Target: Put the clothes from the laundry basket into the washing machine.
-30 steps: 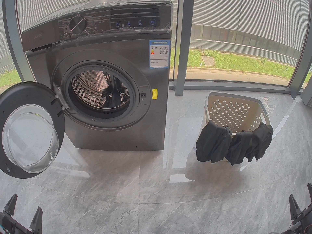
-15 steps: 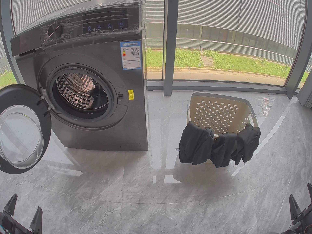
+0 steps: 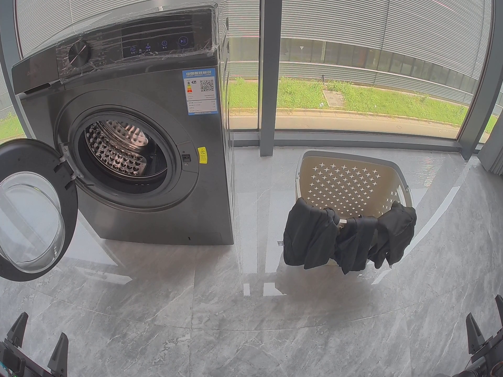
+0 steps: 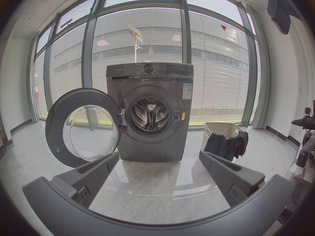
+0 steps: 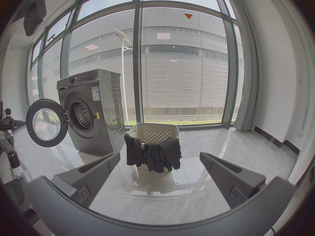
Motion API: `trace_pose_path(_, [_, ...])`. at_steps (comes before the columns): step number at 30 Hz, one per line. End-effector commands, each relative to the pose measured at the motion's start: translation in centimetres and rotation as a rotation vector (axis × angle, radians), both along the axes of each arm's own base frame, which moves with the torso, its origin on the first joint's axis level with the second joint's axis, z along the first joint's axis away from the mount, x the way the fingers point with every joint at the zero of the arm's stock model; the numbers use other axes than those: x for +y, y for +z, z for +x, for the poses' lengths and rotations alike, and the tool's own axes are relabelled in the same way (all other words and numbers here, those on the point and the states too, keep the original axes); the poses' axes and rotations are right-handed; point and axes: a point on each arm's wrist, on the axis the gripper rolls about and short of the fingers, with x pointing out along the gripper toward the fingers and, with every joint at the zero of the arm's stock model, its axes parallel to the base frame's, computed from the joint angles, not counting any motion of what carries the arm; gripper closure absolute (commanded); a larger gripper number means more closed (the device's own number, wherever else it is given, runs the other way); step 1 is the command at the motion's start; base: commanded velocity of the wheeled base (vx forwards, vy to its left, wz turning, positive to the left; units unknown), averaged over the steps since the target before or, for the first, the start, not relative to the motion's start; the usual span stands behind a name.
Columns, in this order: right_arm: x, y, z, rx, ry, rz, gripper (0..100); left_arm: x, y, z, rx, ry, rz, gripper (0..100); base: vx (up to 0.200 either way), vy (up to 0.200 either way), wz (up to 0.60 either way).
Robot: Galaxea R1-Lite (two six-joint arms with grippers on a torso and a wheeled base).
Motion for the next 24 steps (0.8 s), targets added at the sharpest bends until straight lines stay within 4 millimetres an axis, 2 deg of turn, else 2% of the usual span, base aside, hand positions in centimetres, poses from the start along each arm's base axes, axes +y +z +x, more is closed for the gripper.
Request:
trace_pose_path(1, [0.0, -0.52, 0.02, 0.003, 0.0, 0.0, 0, 0.0, -0.53, 0.0, 0.0, -0.001, 0.0, 0, 0.2, 0.0, 0.0])
trace_pose_path(12, [0.0, -0.52, 0.02, 0.003, 0.0, 0.0, 0, 0.0, -0.53, 0.0, 0.0, -0.001, -0.002, 0, 0.2, 0.0, 0.0])
trace_pose_path(21, [0.0, -0.52, 0.02, 0.003, 0.0, 0.0, 0, 0.0, -0.53, 0.0, 0.0, -0.001, 0.0, 0, 0.0, 0.0, 0.0])
trace_pose_path(24, [0.0, -0.52, 0.02, 0.003, 0.0, 0.0, 0, 0.0, -0.52, 0.0, -0.001, 0.001, 0.0, 0, 0.0, -0.2, 0.0])
